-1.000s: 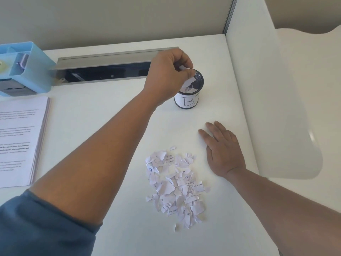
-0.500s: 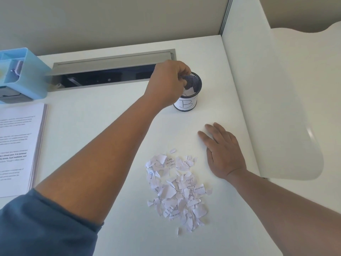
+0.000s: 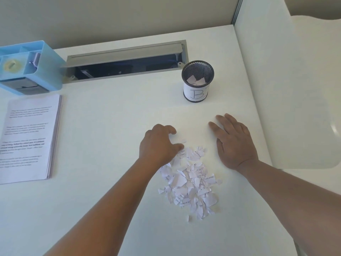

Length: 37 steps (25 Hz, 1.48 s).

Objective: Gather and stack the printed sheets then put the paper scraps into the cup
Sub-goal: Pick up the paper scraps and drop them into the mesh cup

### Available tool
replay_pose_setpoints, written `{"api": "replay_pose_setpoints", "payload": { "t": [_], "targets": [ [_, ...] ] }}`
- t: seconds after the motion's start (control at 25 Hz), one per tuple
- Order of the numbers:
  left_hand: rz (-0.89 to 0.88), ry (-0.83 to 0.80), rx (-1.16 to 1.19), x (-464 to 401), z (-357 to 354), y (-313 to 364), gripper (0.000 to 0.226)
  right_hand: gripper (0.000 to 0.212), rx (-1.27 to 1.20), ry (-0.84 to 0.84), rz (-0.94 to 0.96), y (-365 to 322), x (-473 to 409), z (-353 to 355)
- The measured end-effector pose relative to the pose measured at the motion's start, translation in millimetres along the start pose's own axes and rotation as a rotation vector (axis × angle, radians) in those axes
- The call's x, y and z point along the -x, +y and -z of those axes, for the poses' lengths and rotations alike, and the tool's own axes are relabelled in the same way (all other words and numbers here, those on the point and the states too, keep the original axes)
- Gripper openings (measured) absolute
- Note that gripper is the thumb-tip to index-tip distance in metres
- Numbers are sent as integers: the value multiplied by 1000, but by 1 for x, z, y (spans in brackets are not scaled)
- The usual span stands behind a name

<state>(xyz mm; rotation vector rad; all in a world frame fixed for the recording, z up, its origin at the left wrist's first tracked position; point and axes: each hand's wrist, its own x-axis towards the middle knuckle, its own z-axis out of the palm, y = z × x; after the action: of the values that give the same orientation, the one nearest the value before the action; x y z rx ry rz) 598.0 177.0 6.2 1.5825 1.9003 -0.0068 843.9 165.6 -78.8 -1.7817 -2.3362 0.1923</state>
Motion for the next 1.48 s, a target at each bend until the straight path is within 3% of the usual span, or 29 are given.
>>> {"api": "replay_pose_setpoints", "payload": {
  "t": [0.16, 0.56, 0.76, 1.16, 1.48],
  "targets": [
    [-3, -84, -92, 9, -10, -6, 59, 55, 17, 2, -1, 0, 1, -1],
    [-60, -12, 151, 12, -17, -5, 6, 55, 3, 13, -12, 0, 0, -2],
    [-92, 73, 289, 6, 8, 6, 11, 55, 0, -5, -22, 0, 0, -1],
    [-447, 416, 378, -69, 82, 94, 1, 54, -4, -6, -16, 0, 0, 2],
    [-467, 371, 286, -119, 70, 113, 6, 54, -30, -11, -7, 2, -1, 2]
  ]
}}
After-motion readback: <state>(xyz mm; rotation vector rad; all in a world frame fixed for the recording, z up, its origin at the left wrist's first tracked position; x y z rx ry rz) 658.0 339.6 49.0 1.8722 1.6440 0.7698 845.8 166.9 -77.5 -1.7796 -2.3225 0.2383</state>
